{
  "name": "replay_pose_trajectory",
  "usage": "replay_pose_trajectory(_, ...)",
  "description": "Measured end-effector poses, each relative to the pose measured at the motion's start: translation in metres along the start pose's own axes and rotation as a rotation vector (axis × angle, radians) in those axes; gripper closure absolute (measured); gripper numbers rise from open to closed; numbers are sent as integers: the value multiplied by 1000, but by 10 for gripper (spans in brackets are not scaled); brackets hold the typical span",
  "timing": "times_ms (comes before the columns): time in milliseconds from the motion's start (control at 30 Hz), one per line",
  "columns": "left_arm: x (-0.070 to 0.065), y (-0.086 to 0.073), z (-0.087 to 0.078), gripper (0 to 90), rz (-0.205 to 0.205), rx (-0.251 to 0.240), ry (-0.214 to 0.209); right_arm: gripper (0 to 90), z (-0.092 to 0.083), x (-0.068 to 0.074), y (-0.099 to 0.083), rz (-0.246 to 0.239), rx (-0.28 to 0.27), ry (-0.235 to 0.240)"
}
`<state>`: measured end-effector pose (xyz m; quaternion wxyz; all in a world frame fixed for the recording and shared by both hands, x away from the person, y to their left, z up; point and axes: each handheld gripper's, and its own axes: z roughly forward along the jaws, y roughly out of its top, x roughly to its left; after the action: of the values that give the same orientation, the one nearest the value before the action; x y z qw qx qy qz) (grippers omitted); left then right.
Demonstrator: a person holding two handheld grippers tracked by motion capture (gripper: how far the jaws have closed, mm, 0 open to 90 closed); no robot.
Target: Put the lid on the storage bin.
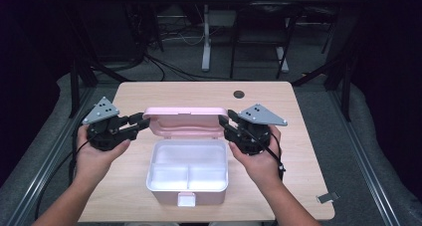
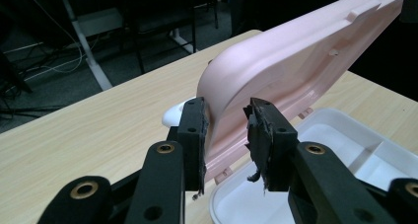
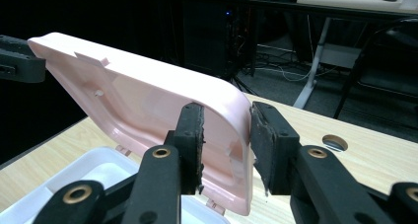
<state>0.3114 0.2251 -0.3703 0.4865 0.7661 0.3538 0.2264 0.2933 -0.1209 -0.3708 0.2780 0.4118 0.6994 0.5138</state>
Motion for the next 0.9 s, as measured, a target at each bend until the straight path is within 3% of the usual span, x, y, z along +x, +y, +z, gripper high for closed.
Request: replay_pose_trajectory(900, -10, -11, -14, 691, 11, -27, -26, 651, -14, 6, -9, -20, 7, 26)
